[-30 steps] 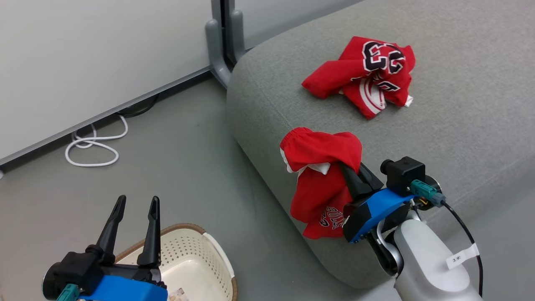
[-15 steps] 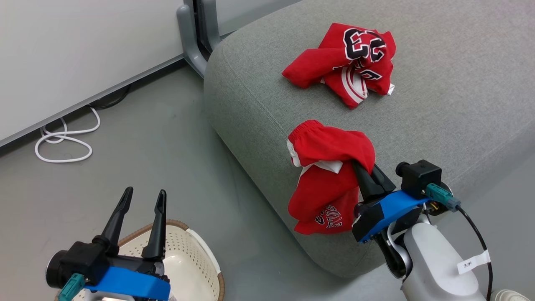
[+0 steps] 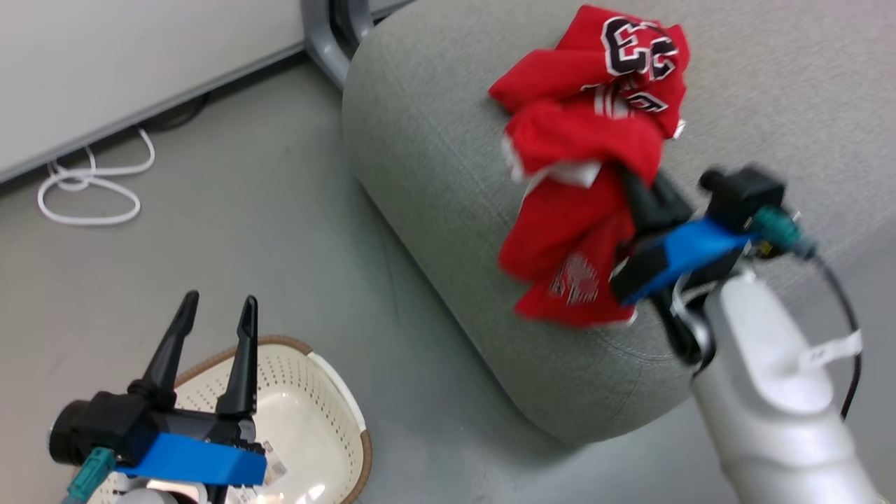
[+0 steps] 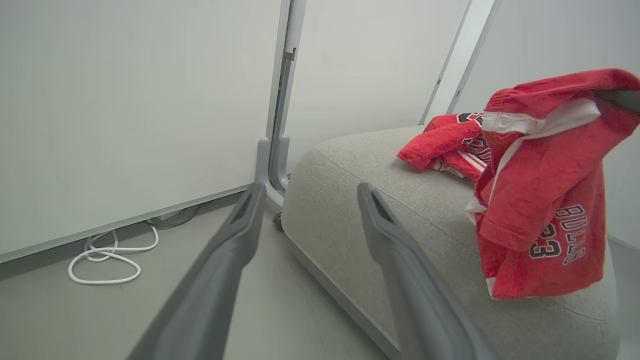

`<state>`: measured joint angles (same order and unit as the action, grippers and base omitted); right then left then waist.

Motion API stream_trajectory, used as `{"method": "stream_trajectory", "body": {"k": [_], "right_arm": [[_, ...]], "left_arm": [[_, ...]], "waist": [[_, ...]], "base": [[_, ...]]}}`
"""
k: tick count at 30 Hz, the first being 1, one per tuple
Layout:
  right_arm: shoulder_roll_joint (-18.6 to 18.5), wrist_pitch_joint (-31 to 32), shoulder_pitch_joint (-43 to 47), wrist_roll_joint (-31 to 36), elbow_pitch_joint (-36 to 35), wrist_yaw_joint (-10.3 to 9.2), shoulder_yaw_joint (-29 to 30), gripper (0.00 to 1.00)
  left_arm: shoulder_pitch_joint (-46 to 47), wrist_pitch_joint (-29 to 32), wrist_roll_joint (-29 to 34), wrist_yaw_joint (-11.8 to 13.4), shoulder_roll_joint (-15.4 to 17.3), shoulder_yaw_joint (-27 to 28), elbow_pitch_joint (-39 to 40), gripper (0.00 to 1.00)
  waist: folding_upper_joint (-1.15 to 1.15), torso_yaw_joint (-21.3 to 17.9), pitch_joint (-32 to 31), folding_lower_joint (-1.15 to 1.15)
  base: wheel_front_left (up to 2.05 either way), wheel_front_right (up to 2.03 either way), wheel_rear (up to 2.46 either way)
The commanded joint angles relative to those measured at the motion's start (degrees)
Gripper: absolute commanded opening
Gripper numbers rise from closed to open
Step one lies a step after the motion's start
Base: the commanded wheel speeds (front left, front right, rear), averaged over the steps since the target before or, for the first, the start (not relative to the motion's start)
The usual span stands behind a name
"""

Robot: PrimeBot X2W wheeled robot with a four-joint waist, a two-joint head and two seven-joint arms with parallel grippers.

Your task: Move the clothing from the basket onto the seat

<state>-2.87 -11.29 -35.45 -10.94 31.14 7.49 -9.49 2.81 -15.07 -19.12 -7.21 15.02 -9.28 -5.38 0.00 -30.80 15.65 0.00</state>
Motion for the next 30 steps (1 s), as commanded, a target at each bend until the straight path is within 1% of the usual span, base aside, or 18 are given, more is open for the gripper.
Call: {"method": "stream_trajectory", "body": {"k": [1,5,10,14,16,20,25,26,30], "right_arm": [[0.0,0.6,-2.5,0.6,-0.6,0.01,1.2,0.00],[0.0,3.8,-9.5,3.9,-3.3,0.01,7.8,0.00],[-0.1,8.9,-19.2,9.7,-9.4,0.01,17.4,0.00],[-2.2,13.7,-26.0,12.9,-13.8,0.01,24.0,0.00],[-3.8,15.7,-28.7,13.5,-14.0,0.01,26.7,0.00],[-8.1,18.1,-32.3,14.6,-11.7,0.01,31.8,0.00],[-10.9,17.8,-33.2,15.5,-5.9,0.01,35.9,0.00],[-10.8,16.8,-32.5,16.4,-2.3,0.01,38.6,0.00],[-9.7,15.7,-31.2,18.6,2.6,0.01,42.8,0.00]], "left_arm": [[1.3,-0.1,0.4,-0.5,0.5,0.3,0.6,1.00],[2.9,-0.1,0.8,-0.5,2.0,-0.2,2.4,1.00],[4.8,-0.1,1.2,-0.5,4.2,0.1,5.0,1.00],[5.8,0.0,1.7,-0.5,6.1,0.3,7.9,1.00],[6.4,0.4,1.8,-0.5,7.0,0.7,9.5,1.00],[7.9,1.8,2.3,-0.3,8.4,0.8,13.5,1.00],[8.9,3.5,2.7,0.2,9.5,1.2,18.2,1.00],[8.8,4.2,2.8,0.6,10.1,1.5,19.9,1.00],[8.4,4.5,2.7,0.8,10.4,1.6,20.8,1.00]], "waist": [[0.00,1.4,2.7,0.00],[0.00,3.1,7.3,0.00],[0.00,4.8,13.4,0.00],[0.00,5.9,17.8,0.00],[0.00,6.5,20.0,0.00],[0.00,8.1,24.5,0.00],[0.00,9.5,29.0,0.00],[0.00,10.0,30.7,0.00],[0.00,10.6,31.7,0.00]], "base": [[0.00,0.00,0.00],[0.00,0.00,0.00],[0.00,0.00,0.00],[0.00,0.00,0.00],[0.00,0.00,0.00],[0.00,0.00,0.00],[0.00,0.00,0.00],[0.00,0.00,0.00],[0.00,0.00,0.00]]}}
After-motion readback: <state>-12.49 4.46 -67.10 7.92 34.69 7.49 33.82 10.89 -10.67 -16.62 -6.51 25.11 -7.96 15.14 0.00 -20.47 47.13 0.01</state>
